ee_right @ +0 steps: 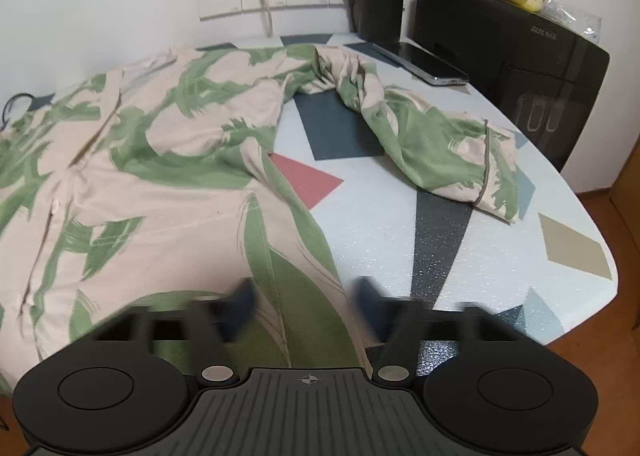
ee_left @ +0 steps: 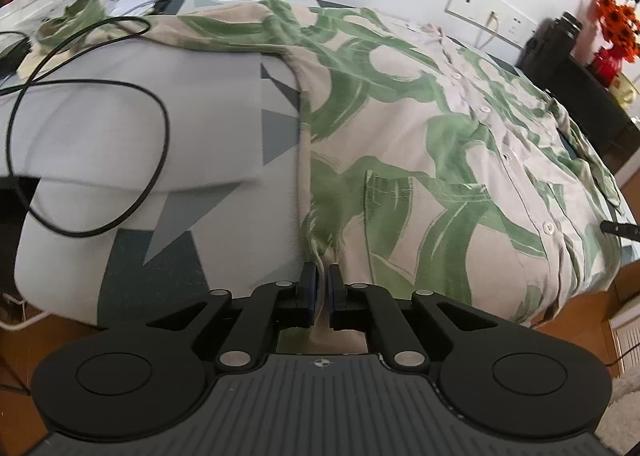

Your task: Fold clothes

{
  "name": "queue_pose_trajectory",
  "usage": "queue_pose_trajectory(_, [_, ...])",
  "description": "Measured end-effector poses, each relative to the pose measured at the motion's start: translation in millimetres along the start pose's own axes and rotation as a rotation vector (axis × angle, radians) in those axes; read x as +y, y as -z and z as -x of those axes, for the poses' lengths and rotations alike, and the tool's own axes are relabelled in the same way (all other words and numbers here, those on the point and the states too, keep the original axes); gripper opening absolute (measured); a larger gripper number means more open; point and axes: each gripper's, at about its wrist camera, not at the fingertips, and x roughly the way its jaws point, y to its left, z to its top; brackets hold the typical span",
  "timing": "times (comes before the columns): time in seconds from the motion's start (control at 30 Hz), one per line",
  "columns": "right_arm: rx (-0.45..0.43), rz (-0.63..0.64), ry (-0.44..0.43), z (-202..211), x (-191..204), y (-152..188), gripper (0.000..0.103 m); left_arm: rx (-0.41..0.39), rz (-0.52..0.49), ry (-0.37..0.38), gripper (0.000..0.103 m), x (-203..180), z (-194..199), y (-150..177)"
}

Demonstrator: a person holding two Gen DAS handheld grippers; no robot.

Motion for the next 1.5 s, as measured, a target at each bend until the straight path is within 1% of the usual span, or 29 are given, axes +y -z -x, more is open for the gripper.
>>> queue_pose_trajectory(0.03, [0.003, -0.012, -0.017, 2, -1, -1, 0.017, 0.003, 0.000, 0.013, 0.005, 0, -1, -1])
queue_pose_trajectory(0.07, [0.015, -0.030, -0.039, 4, -3, -1, 0.005, 0.005, 0.004, 0.024, 0.003, -1, -2, -2])
queue_pose_trajectory(0.1, [0.027, -0.047, -0.058, 6, -4, -1, 0.005, 0.006, 0.005, 0.037, 0.002, -1, -2, -2])
queue_pose_trajectory(0.17, [0.032, -0.063, -0.054, 16, -2, 1, 0.004, 0.000, -0.006, 0.068, 0.002, -3, 2, -4])
queue_pose_trajectory(0.27, [0.050, -0.075, -0.080, 42, 4, 7, 0.003, -0.023, -0.024, 0.104, 0.002, 1, 15, -8])
queue_pose_trajectory(0.33, [0.081, -0.072, -0.083, 54, 8, 14, 0.003, -0.024, -0.025, 0.099, 0.002, 8, 18, -7])
queue_pose_trajectory(0.47, [0.152, -0.090, -0.042, 47, 15, 31, 0.003, 0.009, 0.003, 0.073, 0.002, 21, 10, 2])
queue_pose_trajectory(0.57, [0.194, -0.129, -0.027, 37, 18, 35, 0.004, 0.017, -0.009, 0.075, 0.002, 18, 8, 5])
queue_pose_trajectory(0.67, [0.230, -0.093, 0.009, 32, 25, 30, 0.006, 0.035, -0.014, 0.080, 0.002, 16, 7, 3])
queue_pose_trajectory(0.73, [0.258, -0.079, 0.050, 30, 26, 27, 0.015, 0.056, -0.022, 0.070, 0.004, 16, 9, 1])
queue_pose_trajectory(0.77, [0.248, -0.089, 0.054, 33, 25, 25, 0.021, 0.066, -0.025, 0.066, 0.006, 17, 9, 0])
queue_pose_trajectory(0.8, [0.237, -0.099, 0.057, 35, 24, 22, 0.028, 0.077, -0.029, 0.061, 0.015, 17, 10, -1])
queue_pose_trajectory(0.83, [0.217, -0.115, 0.052, 39, 24, 17, 0.029, 0.074, -0.029, 0.058, 0.022, 17, 13, -4])
queue_pose_trajectory(0.97, [0.099, -0.153, 0.012, 60, 26, -22, 0.030, -0.031, -0.011, 0.112, 0.023, 19, 39, -28])
queue_pose_trajectory(1.0, [0.065, -0.161, 0.000, 65, 26, -34, 0.030, -0.045, -0.005, 0.117, 0.023, 20, 37, -37])
queue_pose_trajectory(1.1, [-0.048, -0.170, -0.045, 79, 30, -79, 0.030, -0.058, 0.015, 0.113, 0.023, 22, 18, -68])
queue_pose_trajectory(1.17, [-0.109, -0.155, -0.057, 86, 35, -111, 0.030, -0.067, 0.028, 0.111, 0.023, 24, 6, -88])
queue_pose_trajectory(1.23, [-0.166, -0.141, -0.050, 90, 37, -146, 0.031, -0.076, 0.041, 0.109, 0.023, 25, -7, -109])
queue_pose_trajectory(1.27, [-0.191, -0.134, -0.047, 90, 38, -163, 0.038, -0.080, 0.048, 0.107, 0.023, 26, -13, -119])
queue_pose_trajectory(1.3, [-0.196, -0.123, -0.045, 85, 38, -175, 0.050, -0.084, 0.055, 0.106, 0.024, 26, -20, -129])
queue_pose_trajectory(1.33, [-0.200, -0.113, -0.042, 79, 38, -187, 0.055, -0.089, 0.061, 0.105, 0.024, 27, -26, -140])
queue_pose_trajectory(1.37, [-0.201, -0.102, -0.040, 72, 38, -198, 0.056, -0.093, 0.068, 0.104, 0.024, 28, -32, -150])
queue_pose_trajectory(1.43, [-0.142, -0.092, -0.026, 38, 31, -207, 0.055, -0.102, 0.081, 0.101, 0.024, 29, -45, -171])
queue_pose_trajectory(1.5, [-0.052, -0.108, -0.032, -7, 20, -204, 0.048, -0.060, 0.104, 0.073, 0.024, 29, -70, -176])
